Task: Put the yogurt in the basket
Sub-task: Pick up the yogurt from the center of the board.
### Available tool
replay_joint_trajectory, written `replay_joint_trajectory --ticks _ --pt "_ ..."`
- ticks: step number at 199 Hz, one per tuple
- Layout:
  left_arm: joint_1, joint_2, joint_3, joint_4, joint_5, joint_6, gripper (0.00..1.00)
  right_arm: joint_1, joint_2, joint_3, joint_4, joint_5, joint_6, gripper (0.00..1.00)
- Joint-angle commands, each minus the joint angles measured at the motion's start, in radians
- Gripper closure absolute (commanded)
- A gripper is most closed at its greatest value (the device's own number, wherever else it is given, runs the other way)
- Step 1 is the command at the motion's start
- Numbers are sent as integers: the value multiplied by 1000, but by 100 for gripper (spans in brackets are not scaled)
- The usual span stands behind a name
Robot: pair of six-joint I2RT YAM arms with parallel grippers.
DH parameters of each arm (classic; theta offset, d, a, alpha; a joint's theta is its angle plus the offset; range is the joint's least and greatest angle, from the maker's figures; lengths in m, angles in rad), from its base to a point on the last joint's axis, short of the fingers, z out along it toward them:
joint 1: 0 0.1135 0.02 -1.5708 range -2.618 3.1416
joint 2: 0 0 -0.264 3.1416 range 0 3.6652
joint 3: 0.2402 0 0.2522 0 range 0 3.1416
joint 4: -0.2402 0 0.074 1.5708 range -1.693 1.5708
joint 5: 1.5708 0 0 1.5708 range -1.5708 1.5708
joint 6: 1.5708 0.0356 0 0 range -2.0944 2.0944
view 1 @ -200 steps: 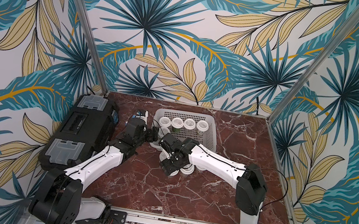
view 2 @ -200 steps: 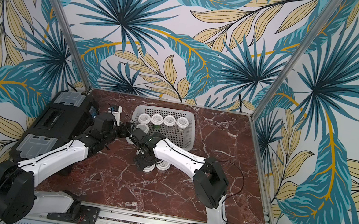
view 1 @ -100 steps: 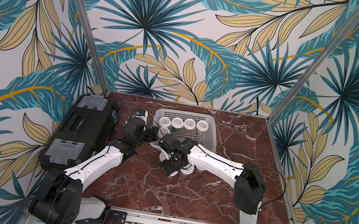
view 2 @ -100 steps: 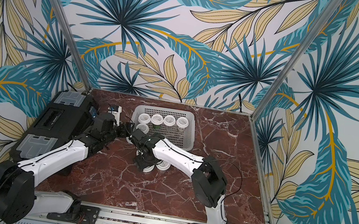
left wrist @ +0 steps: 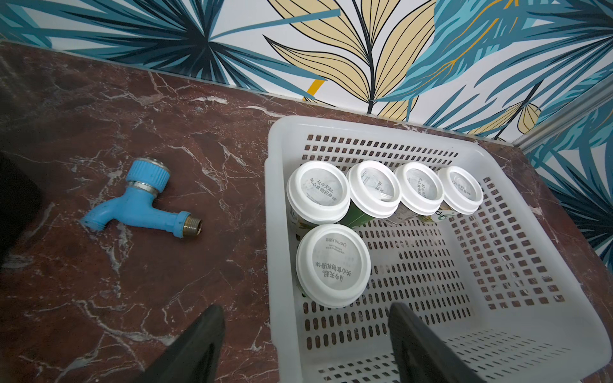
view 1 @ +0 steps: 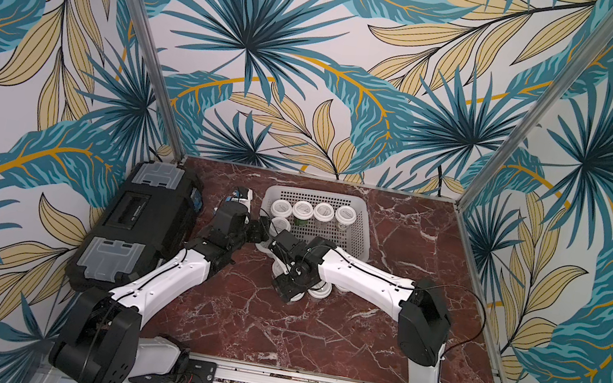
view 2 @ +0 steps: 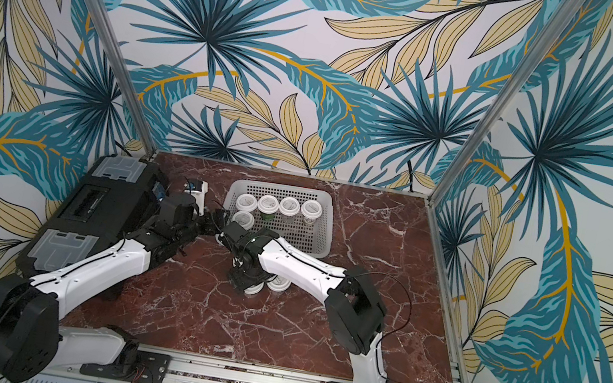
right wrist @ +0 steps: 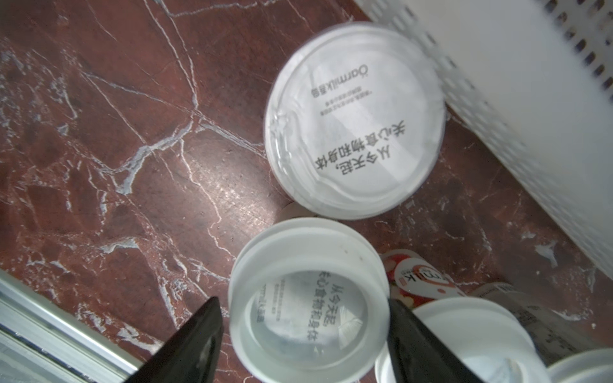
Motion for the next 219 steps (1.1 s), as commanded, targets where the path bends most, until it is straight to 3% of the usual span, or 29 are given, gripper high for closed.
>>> replay_joint_trajectory --ticks 1,99,147,219 --pt "11 -19 -8 13 -7 5 18 7 24 9 -32 10 -6 22" --pt "65 -46 -44 29 19 -16 18 15 -10 33 -64 11 -9 30" --pt "139 -68 -100 95 107 -69 18 15 -34 56 -87 -19 -18 32" --pt "145 -63 -104 103 115 -72 19 16 -54 114 -150 -15 -39 33"
